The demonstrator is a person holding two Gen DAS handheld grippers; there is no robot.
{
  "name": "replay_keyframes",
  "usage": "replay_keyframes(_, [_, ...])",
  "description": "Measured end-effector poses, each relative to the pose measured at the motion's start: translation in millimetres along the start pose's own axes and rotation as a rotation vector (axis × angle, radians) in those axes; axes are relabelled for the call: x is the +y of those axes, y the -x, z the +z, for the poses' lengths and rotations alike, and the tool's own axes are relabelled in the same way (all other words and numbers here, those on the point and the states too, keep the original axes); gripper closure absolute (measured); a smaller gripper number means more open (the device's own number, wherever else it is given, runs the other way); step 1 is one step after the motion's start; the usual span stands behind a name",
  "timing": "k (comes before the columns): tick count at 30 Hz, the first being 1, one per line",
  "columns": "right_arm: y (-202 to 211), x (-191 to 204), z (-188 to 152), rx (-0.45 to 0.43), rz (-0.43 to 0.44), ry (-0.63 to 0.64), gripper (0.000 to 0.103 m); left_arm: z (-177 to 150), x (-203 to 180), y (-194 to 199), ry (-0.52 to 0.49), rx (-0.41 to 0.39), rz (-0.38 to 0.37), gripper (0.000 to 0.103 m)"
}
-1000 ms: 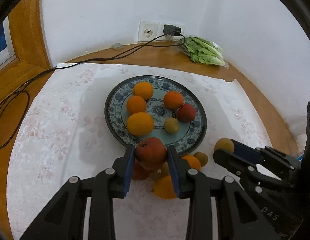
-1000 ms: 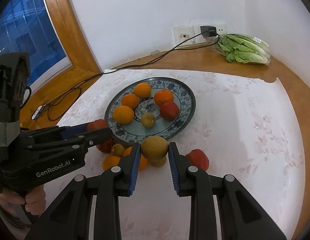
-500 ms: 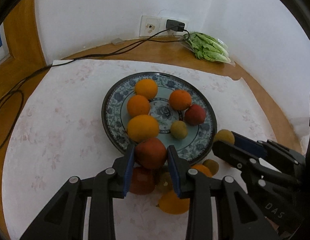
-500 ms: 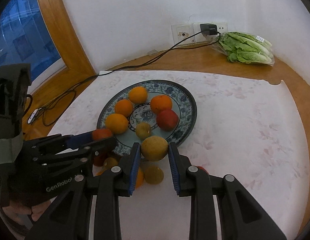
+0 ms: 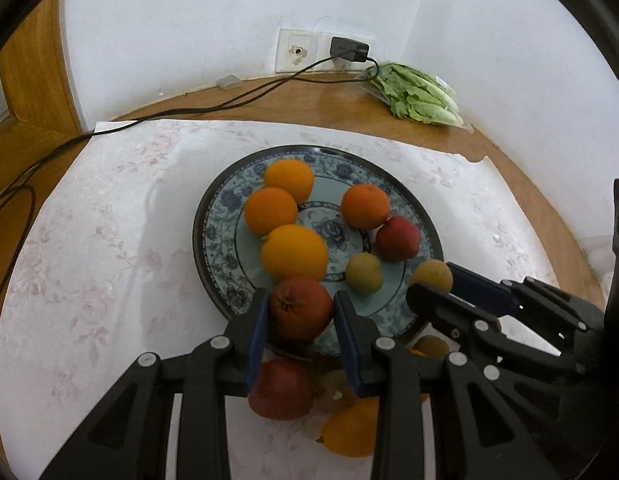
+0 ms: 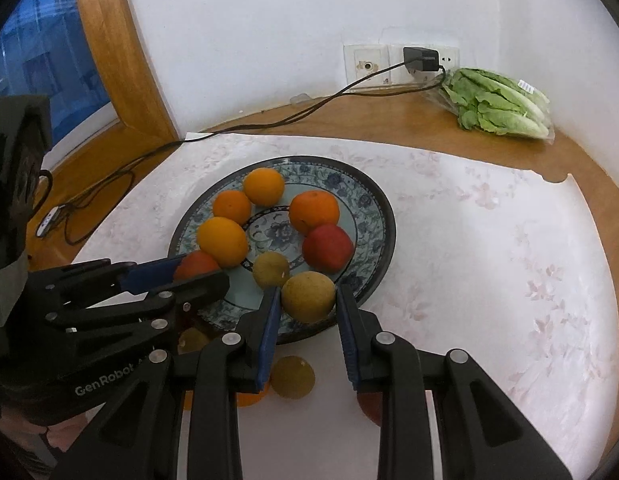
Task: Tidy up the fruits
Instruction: 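Open the left tool on the plate while the right tool releases the yellow fruit, then withdraw both open tools from the plate toward the fruit pile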
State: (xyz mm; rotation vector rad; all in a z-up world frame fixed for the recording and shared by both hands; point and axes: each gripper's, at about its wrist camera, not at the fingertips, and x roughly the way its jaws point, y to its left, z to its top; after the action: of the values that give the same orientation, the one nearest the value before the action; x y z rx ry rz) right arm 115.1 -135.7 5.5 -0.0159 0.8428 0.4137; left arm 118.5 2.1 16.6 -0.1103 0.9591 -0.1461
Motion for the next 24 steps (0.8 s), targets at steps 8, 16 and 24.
replay_keyframes(8, [-4,3,0,-0.002,-0.006,0.013,0.074,0,1,-2,0.003,-0.001,-0.004,0.069])
replay_keyframes(16, [0,0,-1,-0.013,0.011,-0.013,0.068,0,1,1,0.005,-0.001,-0.004,0.069])
replay_keyframes(24, [7,-5,-3,-0.014,0.01,-0.052,0.063,-1,2,14,0.016,-0.014,-0.014,0.055])
